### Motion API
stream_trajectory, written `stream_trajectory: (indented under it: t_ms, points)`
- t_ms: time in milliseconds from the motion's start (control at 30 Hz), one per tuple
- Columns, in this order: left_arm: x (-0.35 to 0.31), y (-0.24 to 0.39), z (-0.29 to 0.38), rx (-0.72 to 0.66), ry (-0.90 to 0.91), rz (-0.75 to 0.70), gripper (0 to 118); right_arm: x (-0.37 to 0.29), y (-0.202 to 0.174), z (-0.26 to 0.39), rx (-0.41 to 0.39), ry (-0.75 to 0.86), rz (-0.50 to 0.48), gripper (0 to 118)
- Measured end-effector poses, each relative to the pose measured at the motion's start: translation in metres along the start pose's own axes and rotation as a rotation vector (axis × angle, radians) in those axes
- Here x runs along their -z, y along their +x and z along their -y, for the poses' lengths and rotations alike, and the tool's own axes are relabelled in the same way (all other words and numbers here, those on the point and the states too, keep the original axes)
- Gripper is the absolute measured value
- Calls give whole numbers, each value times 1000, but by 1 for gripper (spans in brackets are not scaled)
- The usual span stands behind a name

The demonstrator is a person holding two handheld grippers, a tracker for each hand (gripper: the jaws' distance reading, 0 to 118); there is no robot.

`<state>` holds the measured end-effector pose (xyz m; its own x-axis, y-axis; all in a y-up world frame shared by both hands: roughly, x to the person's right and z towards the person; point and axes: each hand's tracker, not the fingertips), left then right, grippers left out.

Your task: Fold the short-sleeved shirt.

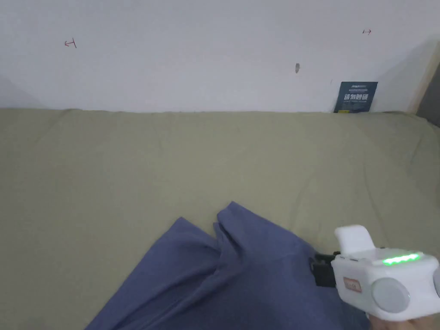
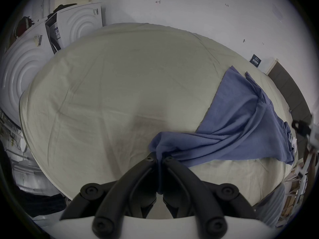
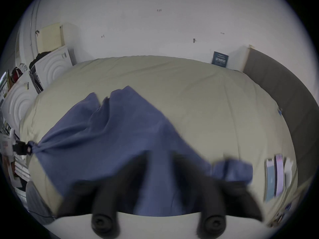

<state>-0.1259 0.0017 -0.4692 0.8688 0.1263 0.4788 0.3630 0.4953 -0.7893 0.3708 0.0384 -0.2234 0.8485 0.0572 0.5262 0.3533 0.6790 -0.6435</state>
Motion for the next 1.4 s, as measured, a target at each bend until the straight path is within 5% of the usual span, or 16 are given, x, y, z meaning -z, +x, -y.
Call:
stream_trajectory:
  t_ms: [233, 433, 533, 600, 633, 833, 1067, 1400]
  points:
    - [10, -12, -9, -3, -31, 8, 3, 118, 48, -70, -37, -135, -9, 116]
    - [20, -25, -15, 1, -49, 1, 3, 147, 20, -65, -53, -275, -73, 115]
    - [18, -7, -14, 18, -58, -7, 3, 144, 10, -53, -41, -272, -64, 99]
    - [16, -4, -12, 22, -60, -10, 3, 128, 11, -57, -13, -246, -80, 53]
    - [16, -4, -12, 22, -60, -11, 3, 119, 11, -57, -6, -216, -73, 0]
    - [8, -4, -15, 11, -46, -9, 3, 64, 29, -48, 21, -122, -94, 1]
    - [-35, 2, -39, -55, 135, 57, 3, -108, 60, -49, 31, 101, -60, 1]
    - [-194, 72, -116, -52, 475, 223, 3, -336, 93, -76, 20, 456, 109, 1]
